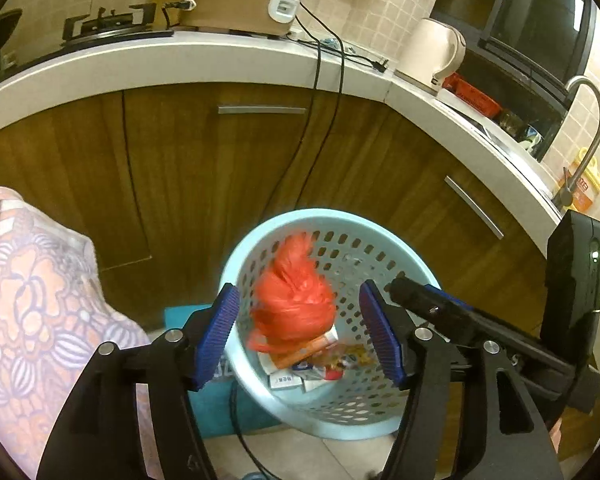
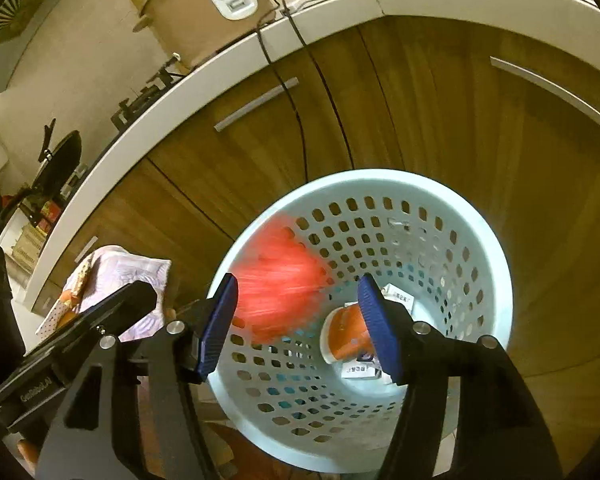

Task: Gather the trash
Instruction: 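Open both tools to drop the bag and wrapper into the basket, then move both tools back over the table toward the remaining items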

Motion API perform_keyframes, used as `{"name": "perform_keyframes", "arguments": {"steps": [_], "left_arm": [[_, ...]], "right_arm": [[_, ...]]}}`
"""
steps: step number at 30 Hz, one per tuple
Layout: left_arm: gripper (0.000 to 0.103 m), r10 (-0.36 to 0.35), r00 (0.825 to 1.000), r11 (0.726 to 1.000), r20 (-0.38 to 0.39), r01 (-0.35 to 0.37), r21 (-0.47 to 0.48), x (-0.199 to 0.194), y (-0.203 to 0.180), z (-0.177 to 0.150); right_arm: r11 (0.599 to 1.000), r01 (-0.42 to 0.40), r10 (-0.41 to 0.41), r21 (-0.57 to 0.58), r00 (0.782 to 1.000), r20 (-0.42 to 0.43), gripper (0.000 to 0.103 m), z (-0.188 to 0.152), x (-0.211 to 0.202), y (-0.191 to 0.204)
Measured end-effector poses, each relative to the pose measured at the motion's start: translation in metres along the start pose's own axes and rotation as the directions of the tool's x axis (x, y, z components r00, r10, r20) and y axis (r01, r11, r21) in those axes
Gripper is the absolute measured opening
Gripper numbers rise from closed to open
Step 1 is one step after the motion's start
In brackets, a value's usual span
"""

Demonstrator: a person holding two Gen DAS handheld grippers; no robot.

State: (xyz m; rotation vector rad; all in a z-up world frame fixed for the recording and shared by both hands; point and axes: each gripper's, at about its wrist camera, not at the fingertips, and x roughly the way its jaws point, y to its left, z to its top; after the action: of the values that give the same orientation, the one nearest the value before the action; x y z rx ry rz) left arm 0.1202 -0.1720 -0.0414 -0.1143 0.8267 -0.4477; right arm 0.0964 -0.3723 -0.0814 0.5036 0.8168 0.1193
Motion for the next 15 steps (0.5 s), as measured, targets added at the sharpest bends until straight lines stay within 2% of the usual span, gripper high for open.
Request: {"name": "perform_keyframes", "arguments": {"steps": [8, 15], "left_arm": [[0.062, 0.012, 0.999, 0.999, 0.045, -0.01, -0.042, -0.03, 0.015, -0.004], [0.062, 0.058, 0.988, 0.991, 0.141, -0.041, -0.124, -0.087, 0.051, -0.012]], "right_arm": [[0.998, -0.013, 0.014, -0.066, 1.0, 0.017, 0.059, -0.002, -0.009, 0.029], [0.983, -0.048, 0.053, -0.175, 0.998, 0.022, 0.059, -0.011, -0.014, 0.079]]}}
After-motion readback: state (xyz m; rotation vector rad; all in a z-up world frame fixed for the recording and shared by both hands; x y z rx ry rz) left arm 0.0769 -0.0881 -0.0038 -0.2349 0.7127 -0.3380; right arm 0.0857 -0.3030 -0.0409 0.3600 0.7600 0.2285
